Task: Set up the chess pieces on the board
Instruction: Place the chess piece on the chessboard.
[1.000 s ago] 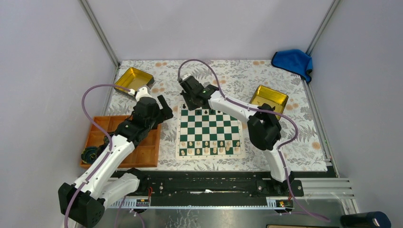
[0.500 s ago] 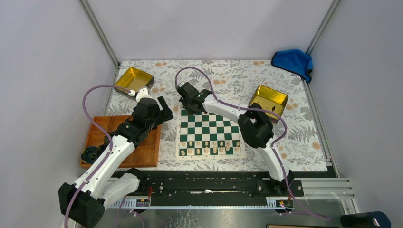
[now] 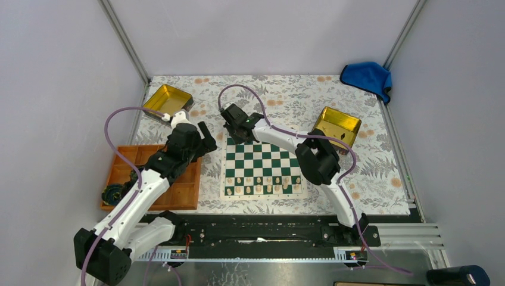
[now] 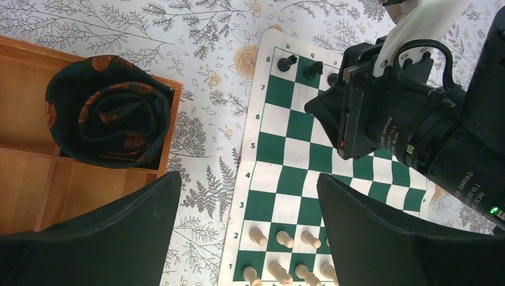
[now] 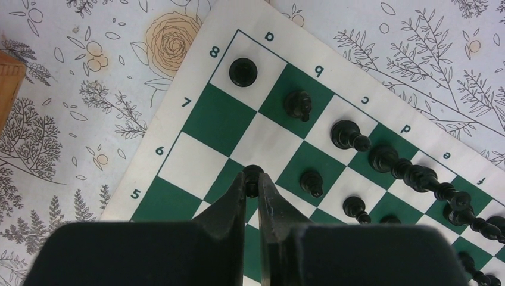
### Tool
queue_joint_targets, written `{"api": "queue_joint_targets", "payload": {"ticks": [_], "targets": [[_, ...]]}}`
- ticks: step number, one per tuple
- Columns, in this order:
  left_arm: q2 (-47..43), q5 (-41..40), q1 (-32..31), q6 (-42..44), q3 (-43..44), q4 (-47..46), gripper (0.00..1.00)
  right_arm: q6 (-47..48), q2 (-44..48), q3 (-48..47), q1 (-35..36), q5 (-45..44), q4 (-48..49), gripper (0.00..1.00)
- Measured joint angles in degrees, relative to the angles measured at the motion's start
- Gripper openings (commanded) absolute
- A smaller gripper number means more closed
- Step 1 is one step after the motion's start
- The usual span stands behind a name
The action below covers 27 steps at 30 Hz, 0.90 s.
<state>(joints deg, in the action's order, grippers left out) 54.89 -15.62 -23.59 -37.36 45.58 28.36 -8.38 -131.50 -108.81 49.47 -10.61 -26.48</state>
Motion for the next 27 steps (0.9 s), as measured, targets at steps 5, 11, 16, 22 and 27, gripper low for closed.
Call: {"api": "queue_joint_targets", "payload": {"ticks": [5,11,16,22,27], "targets": [[0.5,0.0,0.0,0.0,0.0,0.0,0.92,0.1,-0.7,-0.1,0.0,-0.4,0.3,0.00],[0.9,0.0,0.0,0.0,0.0,0.0,0.92,0.1,-2.1,-0.2,-0.2,-0.5,0.3,0.00],[1.3,0.0,0.0,0.0,0.0,0.0,0.92,0.1,-2.4,-0.8,-0.5,-0.4,0.7,0.00],[1.6,0.0,0.0,0.0,0.0,0.0,0.92,0.1,-2.5,-0.9,-0.9,-0.4,0.7,0.00],[1.9,0.0,0.0,0.0,0.0,0.0,0.92,0.1,-2.6,-0.9,-1.2,-0.3,0.7,0.00]]}}
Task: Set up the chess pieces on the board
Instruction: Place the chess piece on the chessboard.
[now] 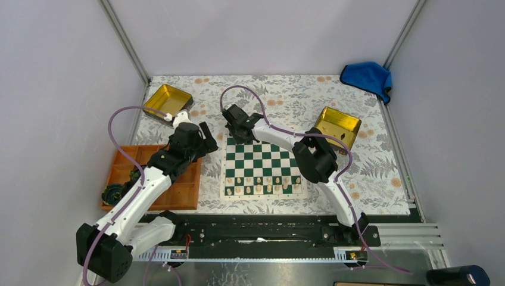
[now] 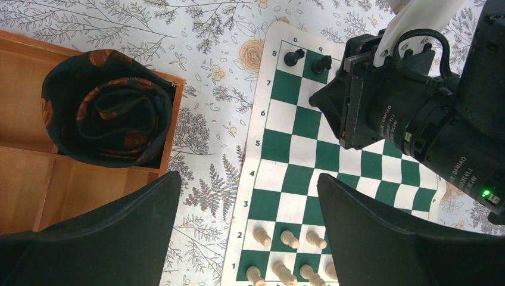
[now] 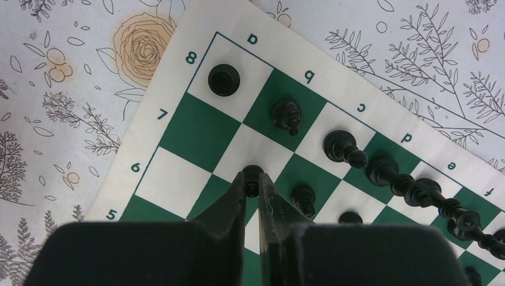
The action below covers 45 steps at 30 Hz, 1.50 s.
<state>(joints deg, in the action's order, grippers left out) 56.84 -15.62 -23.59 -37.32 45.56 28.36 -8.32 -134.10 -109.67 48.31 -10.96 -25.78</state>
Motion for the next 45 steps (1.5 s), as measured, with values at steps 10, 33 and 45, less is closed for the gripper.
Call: {"api": "queue_joint_targets", "payload": {"ticks": [10,33,45], "targets": [[0.9,0.0,0.0,0.4,0.0,0.0,0.93,0.0,-0.2,-0.2,-0.2,0.1,0.0,0.01],[1.7,0.0,0.0,1.0,0.0,0.0,0.93,0.2,-1.7,-2.6,-0.3,0.2,0.0,0.27],[1.8,0.0,0.0,1.0,0.0,0.0,0.93,1.0,-1.7,-2.5,-0.4,0.2,0.0,0.37]]}}
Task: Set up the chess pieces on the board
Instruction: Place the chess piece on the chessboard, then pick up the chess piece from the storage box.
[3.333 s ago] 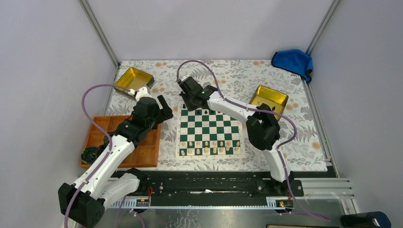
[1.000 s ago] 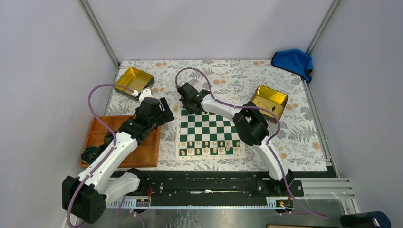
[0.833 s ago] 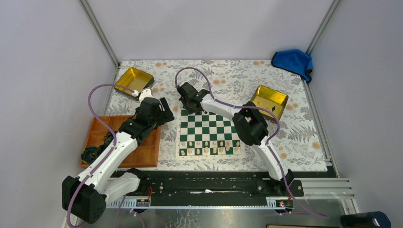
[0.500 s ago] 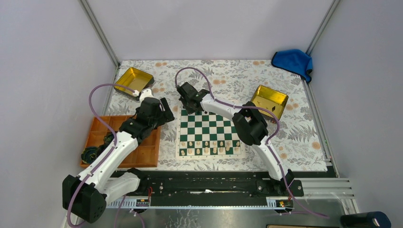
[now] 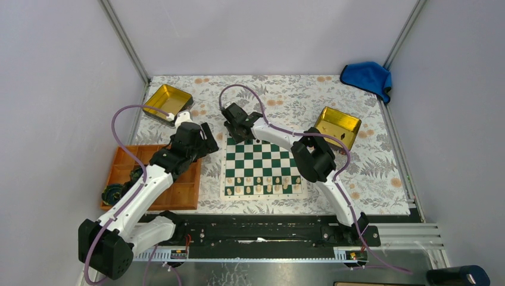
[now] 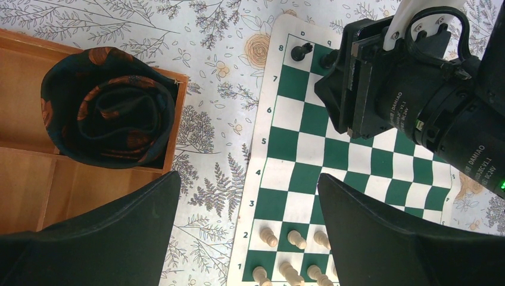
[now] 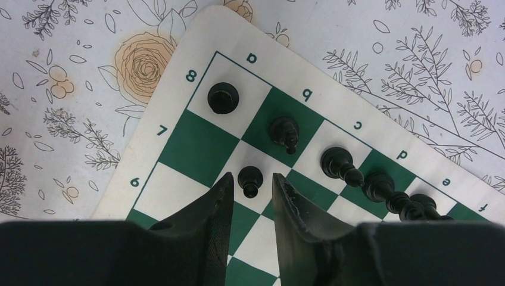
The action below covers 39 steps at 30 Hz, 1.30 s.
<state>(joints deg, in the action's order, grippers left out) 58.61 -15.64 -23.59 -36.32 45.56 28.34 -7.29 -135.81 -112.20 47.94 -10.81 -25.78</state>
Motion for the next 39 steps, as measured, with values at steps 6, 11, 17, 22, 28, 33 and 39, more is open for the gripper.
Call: {"api": "queue_joint_targets", "payload": {"ticks": [6,11,17,22,28,33,39], "targets": [[0.0,-0.1,0.0,0.0,0.0,0.0,0.95,0.2,0.9,0.0,0.0,-0.2,0.0,0.37],[1.2,-0.5,0.0,0.0,0.6,0.0,0.99,0.7,5.4,0.6,0.0,-2.1,-0.3,0.38],[3.6,-0.6,0.0,0.0,2.1,-0.6,0.99,1.6,15.7,2.6,-0.5,-8.3,0.0,0.55],[7.0,1.7,0.0,0.0,4.2,-2.9,0.99,0.8,25.3,8.3,-5.1,-12.6,1.0,0.61],[12.3,5.0,0.0,-0.1,6.1,-5.3,0.99,-3.0,31.8,17.4,-15.9,-16.4,0.7,0.63],[14.8,6.3,0.0,-0.1,7.3,-5.8,0.99,-8.1,35.2,26.1,-24.0,-16.7,0.3,0.63],[15.3,6.6,0.0,-0.1,8.2,-6.4,0.99,-14.9,38.2,35.2,-34.6,-15.5,0.9,0.62]]}}
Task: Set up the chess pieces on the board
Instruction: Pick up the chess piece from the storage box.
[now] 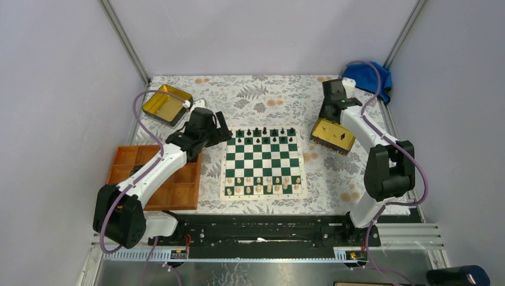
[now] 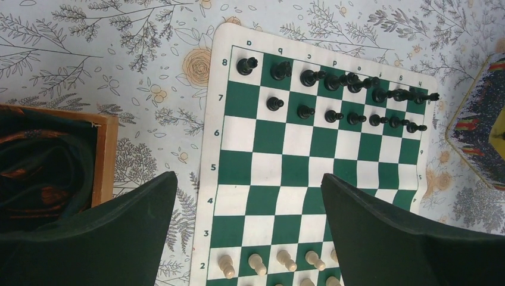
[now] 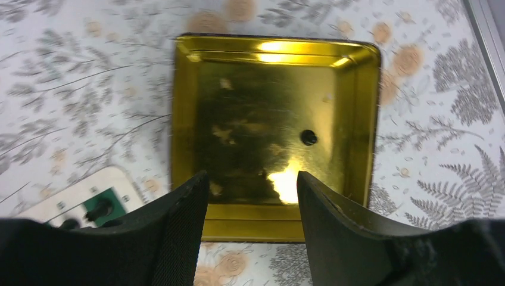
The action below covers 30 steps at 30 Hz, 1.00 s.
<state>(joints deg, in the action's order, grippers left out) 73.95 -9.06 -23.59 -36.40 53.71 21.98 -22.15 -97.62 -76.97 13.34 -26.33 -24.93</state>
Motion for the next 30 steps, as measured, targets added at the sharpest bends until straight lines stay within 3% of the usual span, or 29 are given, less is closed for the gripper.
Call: {"api": "queue_joint_targets", "payload": {"ticks": [16,30], "targets": [[1.1,-0.2,0.0,0.2,0.2,0.2,0.99,-8.6,-5.2,4.6,-10.9,4.5,3.0,0.61],[1.9,-0.4,0.0,1.0,1.0,0.3,0.99,-9.8,-8.7,4.6,-12.8,6.1,3.6,0.54]]}}
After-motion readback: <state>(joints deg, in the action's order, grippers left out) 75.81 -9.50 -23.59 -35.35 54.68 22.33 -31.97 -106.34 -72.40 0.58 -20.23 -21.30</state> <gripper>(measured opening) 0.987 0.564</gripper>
